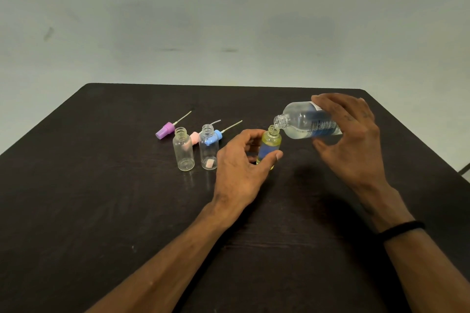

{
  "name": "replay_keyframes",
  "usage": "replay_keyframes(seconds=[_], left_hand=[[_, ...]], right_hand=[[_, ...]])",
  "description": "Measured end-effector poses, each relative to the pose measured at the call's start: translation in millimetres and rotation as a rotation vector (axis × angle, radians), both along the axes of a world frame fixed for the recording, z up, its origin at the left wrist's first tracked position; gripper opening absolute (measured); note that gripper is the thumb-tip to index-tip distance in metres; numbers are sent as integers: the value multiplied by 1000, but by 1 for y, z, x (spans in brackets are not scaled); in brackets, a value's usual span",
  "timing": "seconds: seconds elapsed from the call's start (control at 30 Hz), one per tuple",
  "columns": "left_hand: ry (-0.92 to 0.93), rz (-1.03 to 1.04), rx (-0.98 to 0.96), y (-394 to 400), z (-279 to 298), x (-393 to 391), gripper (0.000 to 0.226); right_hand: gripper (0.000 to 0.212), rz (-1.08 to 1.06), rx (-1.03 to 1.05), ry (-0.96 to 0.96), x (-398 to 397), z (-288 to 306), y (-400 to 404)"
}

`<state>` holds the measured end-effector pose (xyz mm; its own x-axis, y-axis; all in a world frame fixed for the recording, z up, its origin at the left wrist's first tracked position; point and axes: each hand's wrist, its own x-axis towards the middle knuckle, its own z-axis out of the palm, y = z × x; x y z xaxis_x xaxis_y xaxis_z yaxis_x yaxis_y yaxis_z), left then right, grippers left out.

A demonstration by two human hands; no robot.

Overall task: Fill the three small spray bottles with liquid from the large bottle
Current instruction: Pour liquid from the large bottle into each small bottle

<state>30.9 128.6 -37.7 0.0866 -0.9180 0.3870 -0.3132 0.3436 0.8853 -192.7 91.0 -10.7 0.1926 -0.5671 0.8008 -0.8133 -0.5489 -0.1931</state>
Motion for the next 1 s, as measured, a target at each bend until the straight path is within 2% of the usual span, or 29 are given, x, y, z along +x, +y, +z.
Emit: replay_keyframes(seconds=[1.0], left_hand=[[23, -2, -6, 1, 0, -1, 46]], right_hand=[[80, -12, -6, 2, 1, -1, 1]])
